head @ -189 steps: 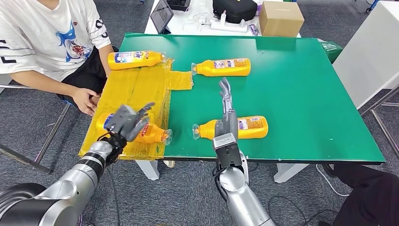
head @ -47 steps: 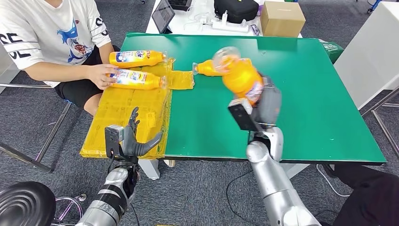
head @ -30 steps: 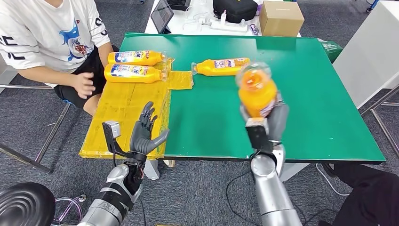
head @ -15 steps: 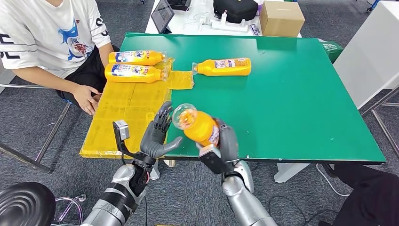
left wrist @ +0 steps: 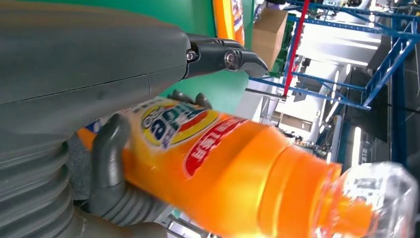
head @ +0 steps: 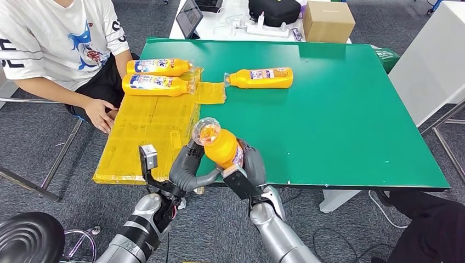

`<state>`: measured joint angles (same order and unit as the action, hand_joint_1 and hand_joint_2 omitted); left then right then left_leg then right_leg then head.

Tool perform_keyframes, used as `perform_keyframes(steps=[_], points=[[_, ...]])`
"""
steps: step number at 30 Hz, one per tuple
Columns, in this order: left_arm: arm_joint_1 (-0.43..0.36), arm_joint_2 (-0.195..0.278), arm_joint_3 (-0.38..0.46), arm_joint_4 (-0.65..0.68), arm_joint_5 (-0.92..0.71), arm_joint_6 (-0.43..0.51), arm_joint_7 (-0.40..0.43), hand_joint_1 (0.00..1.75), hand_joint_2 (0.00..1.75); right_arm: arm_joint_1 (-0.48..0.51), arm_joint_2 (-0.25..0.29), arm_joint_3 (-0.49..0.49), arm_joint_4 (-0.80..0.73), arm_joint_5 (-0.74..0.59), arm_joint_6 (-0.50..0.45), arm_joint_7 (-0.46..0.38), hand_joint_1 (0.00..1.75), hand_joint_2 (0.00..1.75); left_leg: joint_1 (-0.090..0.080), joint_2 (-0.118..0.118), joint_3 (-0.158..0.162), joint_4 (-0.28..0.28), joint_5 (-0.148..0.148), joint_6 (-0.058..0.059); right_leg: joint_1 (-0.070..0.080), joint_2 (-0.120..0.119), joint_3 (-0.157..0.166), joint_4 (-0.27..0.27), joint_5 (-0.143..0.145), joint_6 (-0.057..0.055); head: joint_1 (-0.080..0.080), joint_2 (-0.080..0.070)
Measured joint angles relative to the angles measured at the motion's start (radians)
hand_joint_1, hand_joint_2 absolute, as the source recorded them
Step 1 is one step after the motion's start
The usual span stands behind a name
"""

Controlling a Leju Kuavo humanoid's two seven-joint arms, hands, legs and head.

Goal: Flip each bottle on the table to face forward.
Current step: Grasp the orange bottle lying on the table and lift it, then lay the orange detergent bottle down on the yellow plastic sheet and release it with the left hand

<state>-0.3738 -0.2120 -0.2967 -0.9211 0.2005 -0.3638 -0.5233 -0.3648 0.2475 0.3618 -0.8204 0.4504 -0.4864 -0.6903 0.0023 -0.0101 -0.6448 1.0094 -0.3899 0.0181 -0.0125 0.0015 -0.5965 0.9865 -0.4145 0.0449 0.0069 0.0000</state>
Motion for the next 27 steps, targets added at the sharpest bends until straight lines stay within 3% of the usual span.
perform_keyframes(steps=[16,22,27], points=[[0.010,0.008,-0.041,-0.022,-0.027,-0.014,-0.003,0.00,1.75,-0.043,0.014,-0.011,0.045,-0.012,0.056,0.051,1.75,1.75,0.000,0.000,0.000,0.000,0.000,0.000,0.000,0.000,0.000,0.000,0.000,0.000,0.000,0.000],[0.000,0.009,-0.038,0.001,-0.013,0.005,0.023,0.00,1.75,-0.066,0.065,0.046,0.132,0.077,0.051,0.081,1.75,1.75,0.001,0.001,0.000,0.000,0.000,0.000,0.001,0.000,-0.001,0.000,0.000,0.000,0.000,0.000],[-0.007,0.011,-0.029,0.025,0.002,0.026,0.037,0.00,1.75,-0.072,0.076,0.118,0.178,0.062,0.053,0.104,1.75,1.75,0.001,0.001,0.000,0.000,0.000,0.000,0.001,0.000,-0.001,0.000,0.000,0.000,0.000,0.000]])
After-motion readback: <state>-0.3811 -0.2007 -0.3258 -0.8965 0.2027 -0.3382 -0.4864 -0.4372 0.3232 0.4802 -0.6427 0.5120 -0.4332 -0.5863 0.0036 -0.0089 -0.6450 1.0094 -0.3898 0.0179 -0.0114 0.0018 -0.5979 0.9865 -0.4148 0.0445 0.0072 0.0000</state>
